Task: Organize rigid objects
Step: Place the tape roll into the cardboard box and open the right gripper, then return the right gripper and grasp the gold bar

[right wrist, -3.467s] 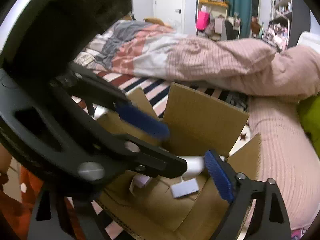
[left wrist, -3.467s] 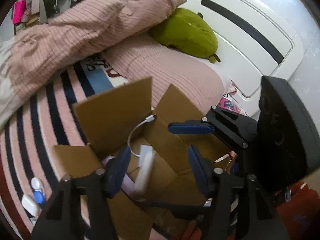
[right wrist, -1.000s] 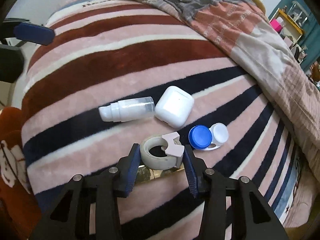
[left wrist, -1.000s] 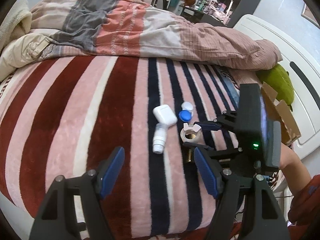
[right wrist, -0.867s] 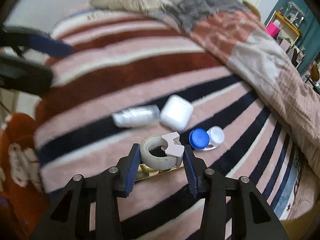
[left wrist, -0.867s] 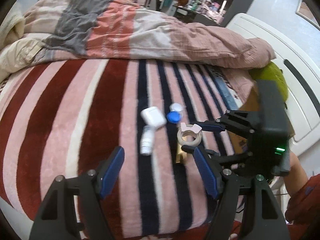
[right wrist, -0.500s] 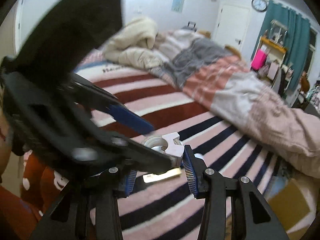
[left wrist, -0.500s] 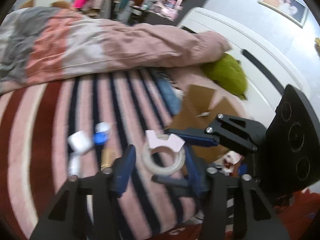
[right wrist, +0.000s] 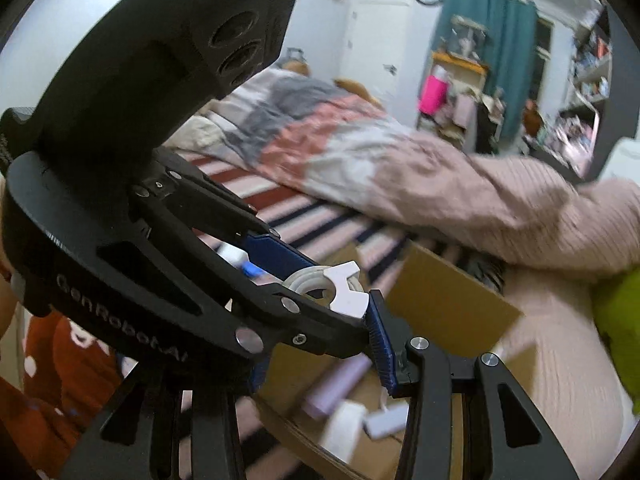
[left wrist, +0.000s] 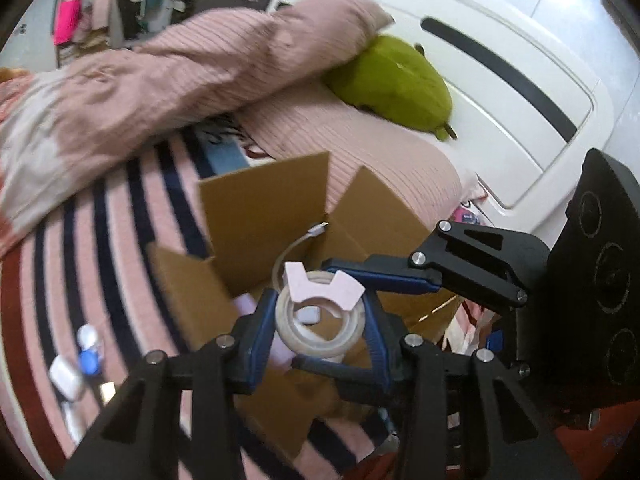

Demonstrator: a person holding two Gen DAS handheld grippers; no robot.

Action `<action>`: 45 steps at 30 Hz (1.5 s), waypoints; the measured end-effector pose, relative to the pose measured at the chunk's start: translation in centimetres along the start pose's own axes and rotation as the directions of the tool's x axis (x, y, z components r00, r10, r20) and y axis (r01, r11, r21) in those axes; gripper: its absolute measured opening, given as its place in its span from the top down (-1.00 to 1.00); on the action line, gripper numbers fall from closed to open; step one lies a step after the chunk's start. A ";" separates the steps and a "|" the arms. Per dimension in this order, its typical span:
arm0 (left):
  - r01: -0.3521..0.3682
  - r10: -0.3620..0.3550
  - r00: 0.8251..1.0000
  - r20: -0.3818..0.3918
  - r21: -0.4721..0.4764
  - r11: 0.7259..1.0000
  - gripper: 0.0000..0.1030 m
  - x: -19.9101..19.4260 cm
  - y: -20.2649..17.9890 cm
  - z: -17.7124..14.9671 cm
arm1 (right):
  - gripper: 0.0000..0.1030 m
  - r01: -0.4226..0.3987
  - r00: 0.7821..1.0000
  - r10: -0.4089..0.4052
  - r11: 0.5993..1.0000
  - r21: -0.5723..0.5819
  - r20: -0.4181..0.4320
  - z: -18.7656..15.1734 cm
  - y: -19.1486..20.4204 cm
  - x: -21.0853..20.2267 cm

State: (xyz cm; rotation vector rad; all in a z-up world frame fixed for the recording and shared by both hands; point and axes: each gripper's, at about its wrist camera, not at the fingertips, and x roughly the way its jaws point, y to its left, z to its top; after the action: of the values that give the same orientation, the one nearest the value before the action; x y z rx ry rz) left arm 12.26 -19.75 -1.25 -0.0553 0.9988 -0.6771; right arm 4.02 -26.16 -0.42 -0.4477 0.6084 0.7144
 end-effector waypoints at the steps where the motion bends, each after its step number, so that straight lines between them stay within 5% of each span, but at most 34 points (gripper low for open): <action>1: 0.008 -0.008 1.000 -0.013 0.000 1.000 0.25 0.6 -0.2 0.3 | 0.26 0.007 1.000 -0.006 1.000 0.010 -0.013 -0.3 -0.6 0.0; 7: 0.024 -0.024 0.997 -0.074 -0.005 1.000 0.25 3.2 -0.6 0.9 | 0.25 0.011 0.994 -0.002 0.996 0.087 -0.109 -1.8 -3.7 0.6; 10: -0.004 0.003 0.998 -0.070 -0.012 1.000 0.03 3.1 -0.4 0.9 | 0.17 0.019 0.988 -0.001 0.993 0.114 -0.154 -2.1 -4.1 1.2; 14: -0.037 0.036 0.999 -0.020 -0.014 0.999 -0.17 1.2 0.1 0.5 | -0.08 0.043 0.986 -0.018 0.988 0.146 -0.168 -2.3 -4.8 1.3; 21: -0.140 0.150 0.982 0.111 -0.091 0.986 -0.22 -6.1 3.5 -2.6 | -0.08 -0.015 0.992 0.034 0.988 0.156 -0.122 -0.4 -3.0 1.0; 28: -0.315 0.357 0.921 0.157 -0.238 0.919 -0.23 -13.1 9.8 -9.0 | -0.08 -0.172 0.984 0.176 0.980 0.101 -0.031 4.0 3.4 2.4; 36: -0.363 0.444 0.888 0.119 -0.409 0.837 -0.23 -15.5 17.0 -18.1 | -0.08 -0.335 0.931 0.349 0.933 0.133 -0.109 5.6 11.5 9.9; 40: -0.364 0.448 0.888 0.099 -0.444 0.819 -0.23 -14.7 19.1 -20.8 | -0.08 -0.290 0.928 0.327 0.935 0.205 -0.177 3.4 13.9 14.5; 45: -0.367 0.447 0.891 0.086 -0.442 0.818 -0.23 -13.5 20.6 -22.2 | -0.08 -0.112 0.949 0.199 0.939 0.326 -0.245 0.5 13.7 19.4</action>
State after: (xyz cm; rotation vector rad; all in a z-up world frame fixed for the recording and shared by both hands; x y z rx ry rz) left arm 0.21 9.73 -10.50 -0.2663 0.9183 -0.0490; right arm 5.95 -7.55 -15.01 -0.2081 1.0117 0.6985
